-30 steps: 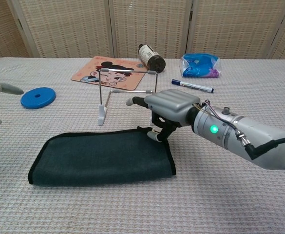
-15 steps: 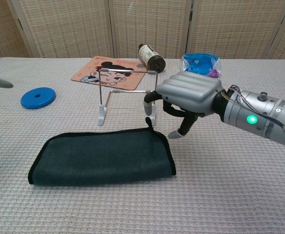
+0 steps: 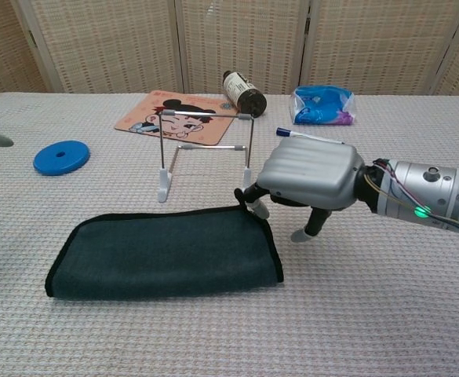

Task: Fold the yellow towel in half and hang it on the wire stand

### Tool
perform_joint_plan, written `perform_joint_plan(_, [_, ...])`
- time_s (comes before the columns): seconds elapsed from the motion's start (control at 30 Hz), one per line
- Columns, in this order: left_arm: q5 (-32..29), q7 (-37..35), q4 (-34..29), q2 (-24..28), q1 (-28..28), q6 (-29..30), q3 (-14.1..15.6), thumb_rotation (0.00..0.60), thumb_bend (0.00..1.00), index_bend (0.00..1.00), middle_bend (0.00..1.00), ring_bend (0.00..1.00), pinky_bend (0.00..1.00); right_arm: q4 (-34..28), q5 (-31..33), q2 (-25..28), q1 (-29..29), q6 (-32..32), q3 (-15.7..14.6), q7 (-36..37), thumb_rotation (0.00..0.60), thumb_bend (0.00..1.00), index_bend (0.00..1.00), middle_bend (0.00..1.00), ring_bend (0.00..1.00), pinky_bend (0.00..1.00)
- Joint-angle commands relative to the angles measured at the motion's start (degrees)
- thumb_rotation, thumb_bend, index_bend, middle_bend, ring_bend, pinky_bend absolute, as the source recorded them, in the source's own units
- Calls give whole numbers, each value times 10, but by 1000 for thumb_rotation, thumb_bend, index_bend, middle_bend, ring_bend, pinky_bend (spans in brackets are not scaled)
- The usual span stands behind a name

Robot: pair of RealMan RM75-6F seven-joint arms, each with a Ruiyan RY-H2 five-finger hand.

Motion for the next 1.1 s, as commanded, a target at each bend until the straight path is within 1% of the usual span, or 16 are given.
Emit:
perform_joint_plan(0.03, [-1, -2, 1, -1, 0, -1, -1, 600, 521, 124, 990, 838, 1000, 21, -14, -14, 5, 2, -9, 7, 600, 103, 492, 908, 1000, 1000])
perform_joint_plan(0.27, [-1, -5, 3, 0, 1, -3, -2, 600, 521, 124, 990, 839, 1000, 48, -27, -34, 10, 6, -16, 13, 600, 105, 492, 908, 1000, 1000])
perform_joint_plan(0.5, [-1, -11, 6, 0, 4, -3, -2, 600, 522, 125, 990, 838, 1000, 66, -30, -47, 14, 6, -16, 11, 600, 145, 492, 908, 1000, 1000])
perform_joint_plan(0.93, [3, -23, 10, 3, 8, -3, -1, 600, 521, 127, 990, 839, 1000, 88, -32, -63, 20, 1, -19, -1, 600, 148, 492, 909, 1000, 1000])
perform_joint_plan(1.0, [3, -24, 10, 3, 9, -4, -1, 600, 521, 127, 990, 839, 1000, 92, -32, -66, 20, 1, -19, -1, 600, 162, 492, 909, 1000, 1000])
perform_joint_plan(1.1, [4, -25, 11, 3, 10, -3, -1, 600, 521, 127, 990, 839, 1000, 99, -31, -73, 20, 4, -18, 2, 600, 209, 492, 910, 1000, 1000])
